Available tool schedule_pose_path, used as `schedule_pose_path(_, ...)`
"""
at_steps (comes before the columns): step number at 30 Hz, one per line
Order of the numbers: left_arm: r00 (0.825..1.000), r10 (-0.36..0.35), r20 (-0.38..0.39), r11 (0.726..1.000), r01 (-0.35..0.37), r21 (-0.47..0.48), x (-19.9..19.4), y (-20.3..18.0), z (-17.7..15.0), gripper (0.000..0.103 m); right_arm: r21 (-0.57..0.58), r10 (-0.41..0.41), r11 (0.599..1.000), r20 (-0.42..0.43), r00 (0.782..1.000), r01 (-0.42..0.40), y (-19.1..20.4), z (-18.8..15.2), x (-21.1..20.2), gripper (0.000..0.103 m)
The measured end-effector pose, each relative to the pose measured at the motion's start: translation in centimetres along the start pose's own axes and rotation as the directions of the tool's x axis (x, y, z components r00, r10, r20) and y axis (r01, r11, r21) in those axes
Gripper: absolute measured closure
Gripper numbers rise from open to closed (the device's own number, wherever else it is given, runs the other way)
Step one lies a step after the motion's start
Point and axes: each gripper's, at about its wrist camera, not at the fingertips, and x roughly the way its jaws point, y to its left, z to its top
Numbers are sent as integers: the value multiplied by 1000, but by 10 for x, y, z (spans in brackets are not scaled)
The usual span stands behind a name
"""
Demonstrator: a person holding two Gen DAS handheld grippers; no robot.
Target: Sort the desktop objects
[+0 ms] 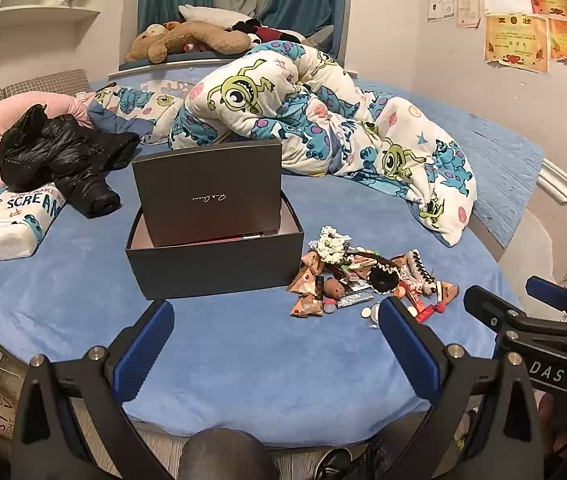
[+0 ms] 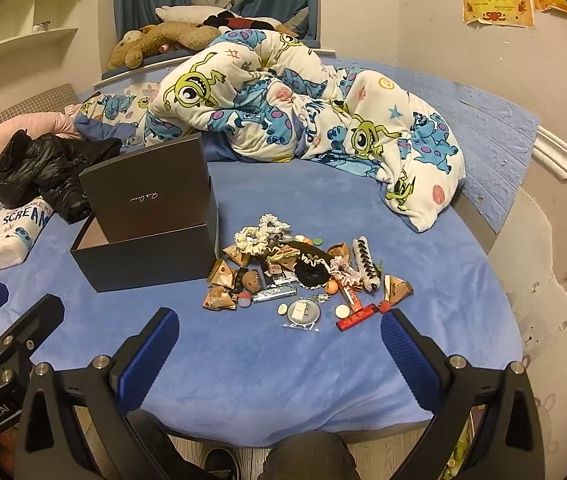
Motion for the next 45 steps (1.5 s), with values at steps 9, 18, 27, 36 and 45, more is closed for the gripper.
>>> schedule_pose_path(9,1000,-7,-3,1000,7,3,2,2,-3,0,-5,0,1000,-6,1000,0,2,-1,0,0)
schedule_pose_path(18,1000,0,5,1000,0,-5,1,5,-6,0,-4,0,1000,-7,1000,0,3,-1,0,0)
schedule_pose_path(27,1000,-1,-7,1000,1,4,4,2,-6,0,5,-11,1000,-10,1000,11,-2,-2,3,0)
schedule_pose_path(36,998,-29,-50,999,30,22,28,-10,-13,0,32,-22,999,-29,999,23,-31,-5,13,0)
schedule_pose_path(45,995,-62,-75,994,69,89,58,-47,-16,0,96,-47,994,-57,997,52,-65,-10,28,0)
